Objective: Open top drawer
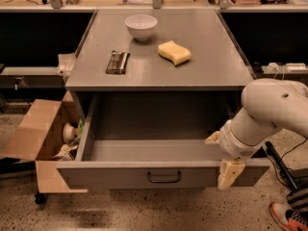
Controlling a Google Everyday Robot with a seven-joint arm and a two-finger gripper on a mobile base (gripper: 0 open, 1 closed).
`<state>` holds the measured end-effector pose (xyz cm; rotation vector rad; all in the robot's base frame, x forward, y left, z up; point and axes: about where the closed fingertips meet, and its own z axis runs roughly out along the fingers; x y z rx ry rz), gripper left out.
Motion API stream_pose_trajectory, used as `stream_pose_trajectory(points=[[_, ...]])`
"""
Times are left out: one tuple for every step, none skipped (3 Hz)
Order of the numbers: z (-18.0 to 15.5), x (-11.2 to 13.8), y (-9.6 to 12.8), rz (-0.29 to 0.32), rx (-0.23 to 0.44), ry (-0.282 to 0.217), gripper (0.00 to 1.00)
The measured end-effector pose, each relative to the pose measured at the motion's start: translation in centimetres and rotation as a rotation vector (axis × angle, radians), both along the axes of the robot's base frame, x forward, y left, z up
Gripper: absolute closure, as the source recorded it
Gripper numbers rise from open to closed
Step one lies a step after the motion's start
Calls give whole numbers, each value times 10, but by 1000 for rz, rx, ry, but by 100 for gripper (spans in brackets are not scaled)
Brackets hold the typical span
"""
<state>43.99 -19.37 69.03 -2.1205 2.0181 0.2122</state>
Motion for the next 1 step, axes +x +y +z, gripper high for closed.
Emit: stream_pose_trajectory(points=[[0, 0, 0, 0, 0, 0, 0]])
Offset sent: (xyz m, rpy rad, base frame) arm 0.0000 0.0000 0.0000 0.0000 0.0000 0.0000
